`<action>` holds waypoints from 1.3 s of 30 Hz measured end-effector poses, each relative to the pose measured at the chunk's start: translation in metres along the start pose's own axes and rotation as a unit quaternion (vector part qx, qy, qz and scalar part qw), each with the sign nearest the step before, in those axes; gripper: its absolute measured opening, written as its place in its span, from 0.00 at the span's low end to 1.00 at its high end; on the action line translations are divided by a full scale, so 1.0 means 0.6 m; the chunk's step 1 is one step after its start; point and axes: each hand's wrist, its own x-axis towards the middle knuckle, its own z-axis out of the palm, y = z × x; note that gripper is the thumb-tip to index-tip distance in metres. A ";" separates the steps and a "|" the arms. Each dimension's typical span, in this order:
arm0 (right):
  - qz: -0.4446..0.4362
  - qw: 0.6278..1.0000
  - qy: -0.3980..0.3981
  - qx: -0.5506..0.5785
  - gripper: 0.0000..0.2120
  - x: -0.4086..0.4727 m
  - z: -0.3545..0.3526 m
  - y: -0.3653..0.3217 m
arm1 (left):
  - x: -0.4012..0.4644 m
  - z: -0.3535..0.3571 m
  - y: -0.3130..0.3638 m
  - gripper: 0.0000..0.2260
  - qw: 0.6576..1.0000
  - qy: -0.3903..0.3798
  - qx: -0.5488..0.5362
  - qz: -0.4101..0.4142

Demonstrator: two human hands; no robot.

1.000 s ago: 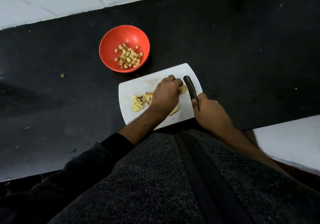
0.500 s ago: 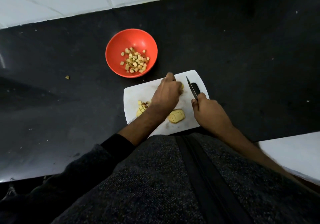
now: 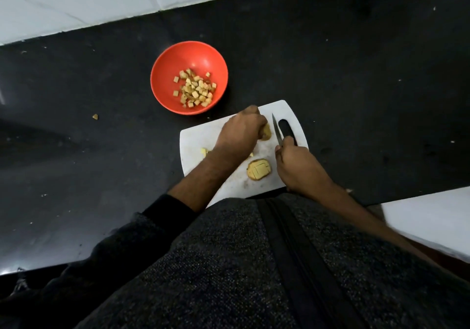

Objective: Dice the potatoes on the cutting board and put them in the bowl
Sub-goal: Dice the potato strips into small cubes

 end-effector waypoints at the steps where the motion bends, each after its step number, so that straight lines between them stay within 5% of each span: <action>1: -0.004 1.000 0.000 -0.007 0.13 0.001 0.003 -0.001 | -0.003 0.004 0.004 0.05 1.000 0.012 0.001 -0.015; 10: -0.041 0.994 0.030 -0.096 0.07 -0.002 0.016 0.001 | -0.009 0.006 0.026 0.08 0.998 0.026 0.015 -0.048; 39: 0.029 0.998 -0.051 -0.034 0.10 0.016 -0.003 -0.021 | -0.017 0.016 0.023 0.07 0.993 0.070 -0.043 -0.086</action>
